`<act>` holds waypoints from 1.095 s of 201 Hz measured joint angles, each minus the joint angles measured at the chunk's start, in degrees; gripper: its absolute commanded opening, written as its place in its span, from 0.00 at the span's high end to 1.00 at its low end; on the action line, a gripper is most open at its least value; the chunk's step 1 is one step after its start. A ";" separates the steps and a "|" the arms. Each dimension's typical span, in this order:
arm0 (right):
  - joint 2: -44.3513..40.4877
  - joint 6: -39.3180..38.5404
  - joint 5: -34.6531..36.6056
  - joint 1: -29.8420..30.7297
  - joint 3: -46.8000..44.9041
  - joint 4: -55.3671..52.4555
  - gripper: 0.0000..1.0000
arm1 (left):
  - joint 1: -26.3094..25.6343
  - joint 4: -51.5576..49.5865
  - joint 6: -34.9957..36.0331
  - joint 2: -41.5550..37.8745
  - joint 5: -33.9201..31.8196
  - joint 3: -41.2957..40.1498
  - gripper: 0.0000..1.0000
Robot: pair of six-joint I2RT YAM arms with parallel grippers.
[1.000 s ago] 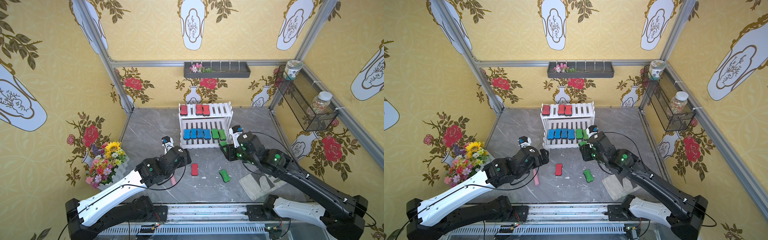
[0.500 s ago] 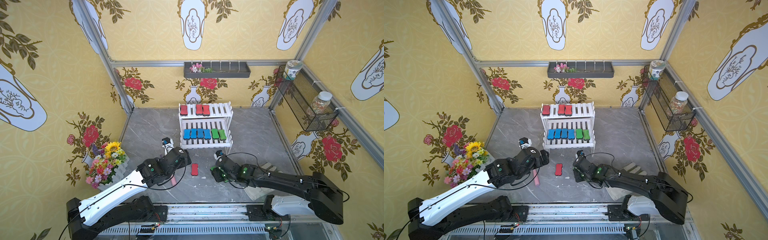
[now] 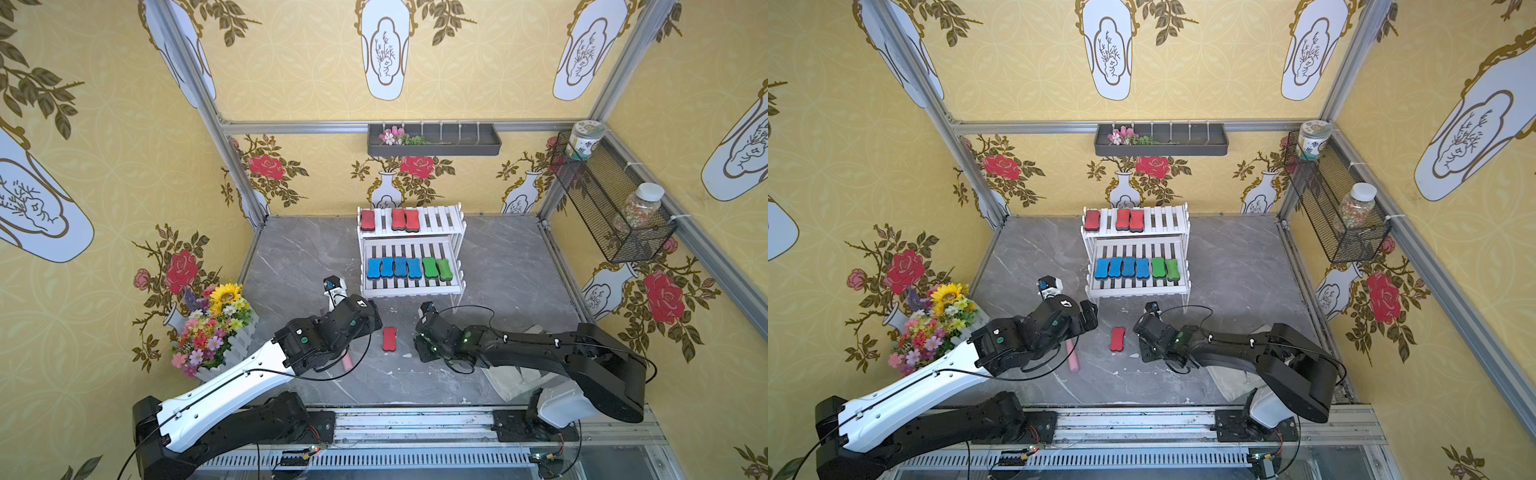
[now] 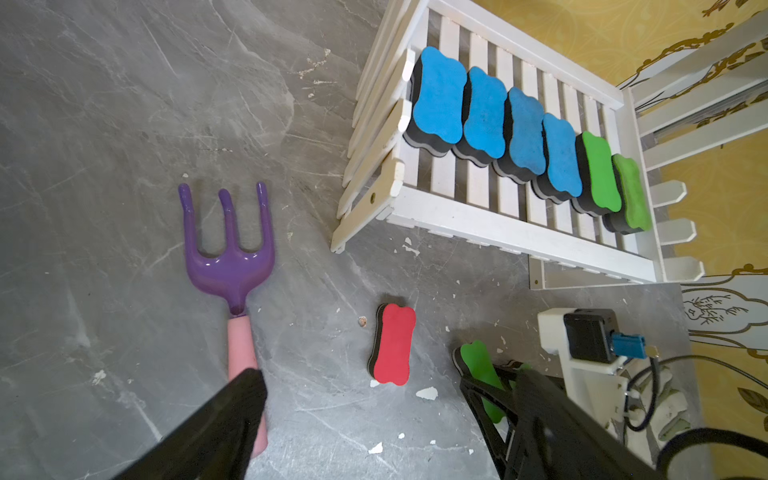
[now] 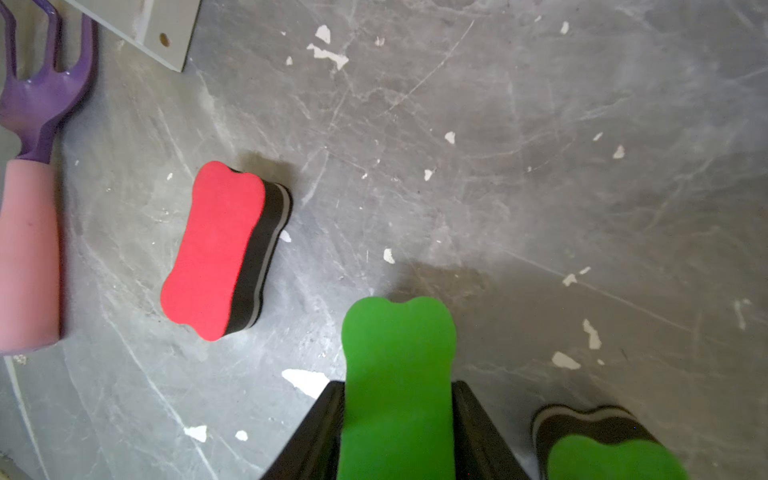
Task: Remove the whiteboard erasers from the shelf
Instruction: Place the whiteboard eraser at the center of the board.
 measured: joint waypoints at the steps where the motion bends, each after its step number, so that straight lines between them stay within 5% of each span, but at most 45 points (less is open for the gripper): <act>1: 0.04 0.00 0.00 0.02 0.00 0.00 0.53 | 0.00 0.00 0.00 0.00 0.00 0.00 0.00; 47: 0.35 0.61 0.55 0.26 0.07 -0.15 0.39 | 0.00 0.00 0.00 -0.09 0.00 0.00 0.01; 141: -8.74 0.61 1.49 0.74 3.50 -4.37 0.41 | 0.35 -0.04 1.33 -0.09 1.33 3.78 0.00; 220: -18.38 -0.48 5.42 0.28 7.41 -11.13 0.41 | 11.08 1.11 10.80 5.44 7.85 17.42 0.10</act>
